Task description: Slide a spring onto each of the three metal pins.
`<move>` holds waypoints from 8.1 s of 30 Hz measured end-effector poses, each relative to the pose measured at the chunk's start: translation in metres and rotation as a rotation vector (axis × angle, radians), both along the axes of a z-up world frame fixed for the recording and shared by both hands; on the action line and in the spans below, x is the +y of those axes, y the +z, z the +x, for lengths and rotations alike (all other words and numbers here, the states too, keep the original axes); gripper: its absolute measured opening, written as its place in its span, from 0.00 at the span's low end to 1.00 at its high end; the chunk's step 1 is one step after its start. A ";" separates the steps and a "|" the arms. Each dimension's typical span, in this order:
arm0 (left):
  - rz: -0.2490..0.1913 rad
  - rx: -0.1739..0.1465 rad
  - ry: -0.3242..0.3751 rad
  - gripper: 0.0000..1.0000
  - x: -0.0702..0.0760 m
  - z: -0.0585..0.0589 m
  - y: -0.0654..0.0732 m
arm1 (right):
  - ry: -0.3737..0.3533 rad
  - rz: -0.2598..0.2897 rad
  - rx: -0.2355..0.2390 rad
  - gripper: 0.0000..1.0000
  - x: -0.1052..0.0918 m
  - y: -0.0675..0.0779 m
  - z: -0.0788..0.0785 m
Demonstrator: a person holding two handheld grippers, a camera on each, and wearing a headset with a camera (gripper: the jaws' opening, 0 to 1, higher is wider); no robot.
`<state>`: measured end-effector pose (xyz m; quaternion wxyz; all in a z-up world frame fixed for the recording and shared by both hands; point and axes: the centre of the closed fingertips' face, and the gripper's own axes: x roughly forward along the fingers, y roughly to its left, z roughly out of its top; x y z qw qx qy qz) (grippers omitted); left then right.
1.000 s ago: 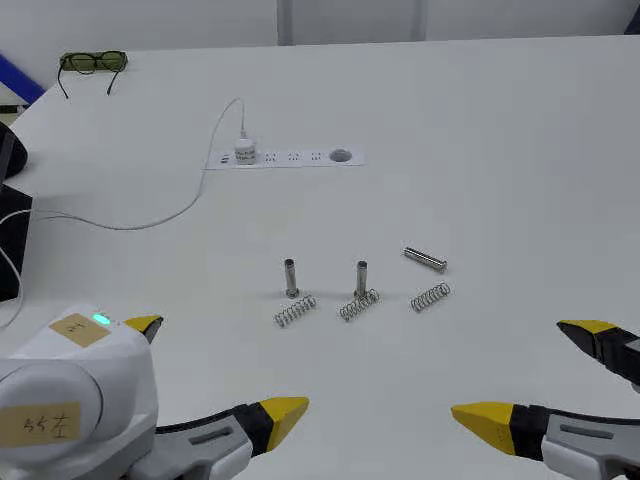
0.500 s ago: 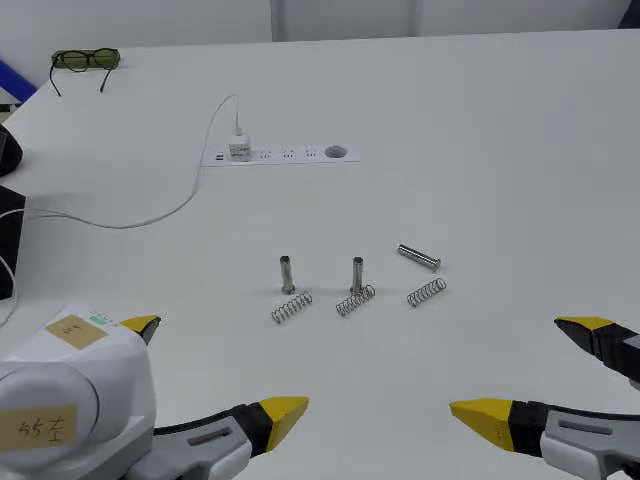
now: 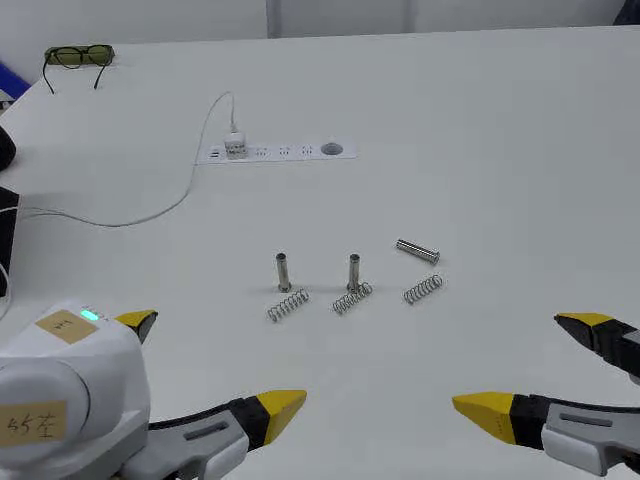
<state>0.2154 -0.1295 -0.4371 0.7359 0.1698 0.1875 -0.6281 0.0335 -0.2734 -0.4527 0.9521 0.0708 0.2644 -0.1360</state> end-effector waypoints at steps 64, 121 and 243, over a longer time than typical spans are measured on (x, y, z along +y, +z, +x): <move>0.013 0.005 -0.036 0.95 -0.012 -0.001 -0.013 | 0.121 -0.045 0.030 0.55 -0.085 -0.006 0.106; -0.023 0.026 -0.049 0.94 -0.024 0.004 -0.016 | 0.176 -0.051 0.164 0.10 -0.139 -0.087 0.170; 0.041 -0.034 -0.185 0.57 -0.063 0.034 -0.054 | 0.211 -0.005 -0.055 0.56 -0.057 0.014 0.107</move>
